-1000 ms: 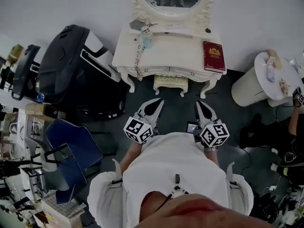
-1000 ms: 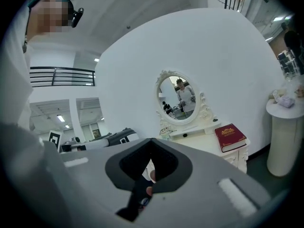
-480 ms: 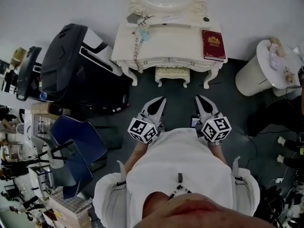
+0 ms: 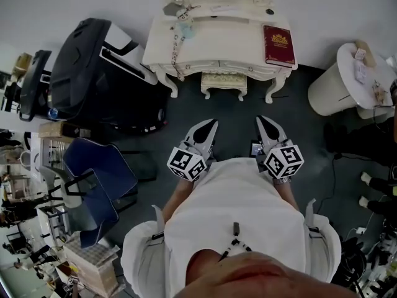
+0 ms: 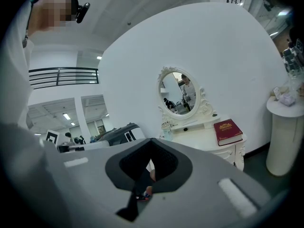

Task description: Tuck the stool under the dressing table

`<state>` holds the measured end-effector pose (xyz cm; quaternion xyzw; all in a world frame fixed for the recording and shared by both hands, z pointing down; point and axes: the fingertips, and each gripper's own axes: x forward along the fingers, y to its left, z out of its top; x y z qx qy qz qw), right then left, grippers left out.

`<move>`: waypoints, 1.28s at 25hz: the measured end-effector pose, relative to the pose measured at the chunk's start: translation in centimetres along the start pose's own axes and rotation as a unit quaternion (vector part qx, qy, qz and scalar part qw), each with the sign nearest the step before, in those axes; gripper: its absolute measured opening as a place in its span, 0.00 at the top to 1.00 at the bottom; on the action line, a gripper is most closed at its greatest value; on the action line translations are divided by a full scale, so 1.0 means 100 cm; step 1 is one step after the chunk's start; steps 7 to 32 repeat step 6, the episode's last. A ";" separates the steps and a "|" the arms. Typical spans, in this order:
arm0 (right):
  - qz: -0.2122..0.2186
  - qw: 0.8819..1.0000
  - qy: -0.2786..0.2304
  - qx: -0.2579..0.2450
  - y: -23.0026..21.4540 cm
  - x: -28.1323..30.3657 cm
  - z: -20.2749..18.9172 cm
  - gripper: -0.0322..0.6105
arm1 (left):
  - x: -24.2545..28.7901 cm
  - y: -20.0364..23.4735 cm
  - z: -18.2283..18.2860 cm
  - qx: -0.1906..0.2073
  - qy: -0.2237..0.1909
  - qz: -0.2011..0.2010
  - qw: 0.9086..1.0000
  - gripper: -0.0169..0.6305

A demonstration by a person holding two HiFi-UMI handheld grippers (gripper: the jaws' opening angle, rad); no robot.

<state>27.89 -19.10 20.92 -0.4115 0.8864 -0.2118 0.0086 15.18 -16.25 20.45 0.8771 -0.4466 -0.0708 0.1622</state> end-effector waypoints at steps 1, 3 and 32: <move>0.001 1.000 0.000 -0.001 0.000 -0.001 0.000 0.94 | 0.000 0.000 0.000 0.000 -0.001 0.002 1.000 0.96; 0.002 1.000 0.000 -0.002 -0.001 -0.002 0.000 0.94 | -0.001 -0.001 -0.002 -0.001 -0.001 0.006 1.000 0.96; 0.005 1.000 0.000 -0.002 -0.002 -0.004 0.001 0.94 | -0.001 -0.003 -0.006 -0.006 0.001 0.010 1.000 0.96</move>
